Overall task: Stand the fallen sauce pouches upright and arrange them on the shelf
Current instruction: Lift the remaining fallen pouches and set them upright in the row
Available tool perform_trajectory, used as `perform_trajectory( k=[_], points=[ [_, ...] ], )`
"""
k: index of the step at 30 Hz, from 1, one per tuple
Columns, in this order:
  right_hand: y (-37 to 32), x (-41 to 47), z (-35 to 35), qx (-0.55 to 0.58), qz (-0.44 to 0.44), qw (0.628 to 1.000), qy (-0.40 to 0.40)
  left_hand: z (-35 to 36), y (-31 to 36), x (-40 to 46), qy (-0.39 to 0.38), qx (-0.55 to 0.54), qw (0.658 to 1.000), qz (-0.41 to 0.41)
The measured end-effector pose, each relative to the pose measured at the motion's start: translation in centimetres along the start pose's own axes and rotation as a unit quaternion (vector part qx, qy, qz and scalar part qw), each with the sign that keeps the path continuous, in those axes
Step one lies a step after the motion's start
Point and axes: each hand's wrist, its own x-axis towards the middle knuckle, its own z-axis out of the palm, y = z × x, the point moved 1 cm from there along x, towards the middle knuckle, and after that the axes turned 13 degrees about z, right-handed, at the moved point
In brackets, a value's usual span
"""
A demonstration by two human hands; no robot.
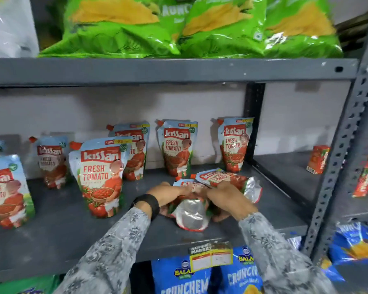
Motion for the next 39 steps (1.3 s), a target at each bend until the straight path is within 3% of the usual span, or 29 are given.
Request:
perform_trajectory(
  k=[3, 8, 10, 13, 15, 18, 23, 31, 39],
  points=[
    [0.2, 0.3, 0.3, 0.062, -0.005, 0.997, -0.047, 0.3, -0.1, -0.5, 0.001, -0.065, 0.998, -0.009],
    [0.7, -0.2, 1.3, 0.144, -0.032, 0.984, -0.104, -0.4, -0.6, -2.9, 0.074, -0.102, 0.992, 0.010],
    [0.3, -0.6, 2.1, 0.169, -0.051, 0.976, -0.131, -1.5, -0.6, -4.0, 0.108, -0.092, 0.989, 0.041],
    [-1.1, -1.5, 2.7, 0.217, -0.128, 0.956, -0.151, -3.1, 0.7, -5.6, 0.100, -0.114, 0.981, 0.122],
    [-2.6, -2.0, 2.5, 0.235, -0.214, 0.939, -0.132, -4.2, 2.1, -6.2, 0.113, -0.121, 0.968, 0.188],
    [-5.0, -2.1, 1.9, 0.195, -0.324, 0.925, -0.028, -5.4, 3.8, -6.3, 0.171, -0.105, 0.943, 0.266],
    [-6.6, -0.7, 2.5, 0.179, -0.401, 0.896, 0.063, -4.7, 3.7, -4.3, 0.282, -0.075, 0.895, 0.338],
    [-2.4, 3.7, 6.6, 0.145, -0.337, 0.928, 0.071, -1.7, -2.8, -1.6, 0.289, -0.064, 0.911, 0.286],
    [-2.4, 4.2, 5.8, 0.127, -0.324, 0.937, 0.025, -1.8, -3.5, -1.2, 0.266, -0.085, 0.925, 0.259]
  ],
)
